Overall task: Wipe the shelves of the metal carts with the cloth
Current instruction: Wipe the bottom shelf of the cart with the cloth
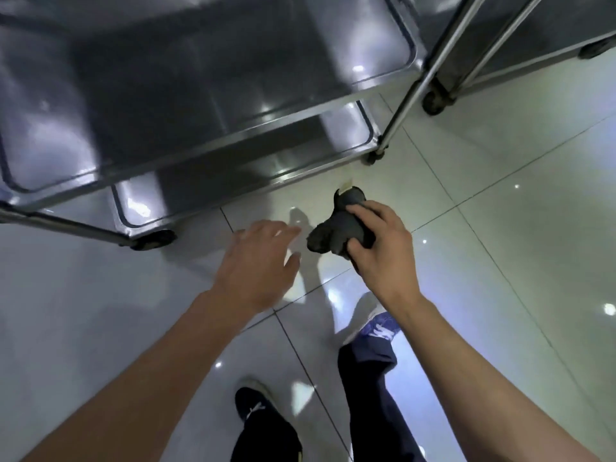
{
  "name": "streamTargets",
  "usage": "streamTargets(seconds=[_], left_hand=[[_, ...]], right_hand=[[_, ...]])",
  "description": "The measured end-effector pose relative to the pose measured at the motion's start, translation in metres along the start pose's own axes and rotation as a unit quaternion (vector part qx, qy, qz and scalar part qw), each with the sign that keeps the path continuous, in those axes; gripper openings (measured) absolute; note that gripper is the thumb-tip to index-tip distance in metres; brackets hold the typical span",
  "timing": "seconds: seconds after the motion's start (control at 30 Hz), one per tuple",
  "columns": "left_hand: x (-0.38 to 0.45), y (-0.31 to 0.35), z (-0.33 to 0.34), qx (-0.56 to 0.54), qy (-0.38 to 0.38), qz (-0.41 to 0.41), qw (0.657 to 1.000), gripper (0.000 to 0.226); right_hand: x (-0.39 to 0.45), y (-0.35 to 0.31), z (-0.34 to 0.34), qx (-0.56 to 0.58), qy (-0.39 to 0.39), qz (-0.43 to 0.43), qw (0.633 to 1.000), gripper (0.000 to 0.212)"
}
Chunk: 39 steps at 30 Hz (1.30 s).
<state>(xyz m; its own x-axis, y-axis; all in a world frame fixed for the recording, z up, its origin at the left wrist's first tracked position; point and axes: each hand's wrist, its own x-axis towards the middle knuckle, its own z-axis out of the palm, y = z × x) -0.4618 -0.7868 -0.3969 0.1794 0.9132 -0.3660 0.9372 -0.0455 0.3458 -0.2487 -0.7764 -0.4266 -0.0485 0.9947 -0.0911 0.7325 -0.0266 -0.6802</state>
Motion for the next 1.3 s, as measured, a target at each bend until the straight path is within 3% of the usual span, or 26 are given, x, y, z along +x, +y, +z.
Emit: streamTargets(seconds=[0.17,0.47,0.7,1.0,1.3], left_hand=[[-0.054,0.054,-0.072,-0.011,-0.026,0.009,1.0,0.048],[-0.082,0.164,-0.173,-0.008,0.002,0.04,0.999,0.048],[-0.097,0.245,-0.23,0.007,0.049,0.048,0.998,0.039],[-0.083,0.302,-0.291,-0.002,0.151,0.026,0.988,0.048],[-0.045,0.322,-0.325,-0.075,0.177,0.063,0.979,0.048]], right_hand=[[-0.044,-0.054,-0.098,0.009,-0.004,0.025,1.0,0.055],[-0.064,-0.115,-0.247,0.045,0.025,0.032,0.998,0.057],[-0.043,-0.144,-0.336,0.026,0.015,-0.034,0.999,0.059],[-0.001,-0.161,-0.412,0.025,0.03,-0.085,0.996,0.059],[0.052,-0.183,-0.44,0.024,0.043,-0.119,0.992,0.058]])
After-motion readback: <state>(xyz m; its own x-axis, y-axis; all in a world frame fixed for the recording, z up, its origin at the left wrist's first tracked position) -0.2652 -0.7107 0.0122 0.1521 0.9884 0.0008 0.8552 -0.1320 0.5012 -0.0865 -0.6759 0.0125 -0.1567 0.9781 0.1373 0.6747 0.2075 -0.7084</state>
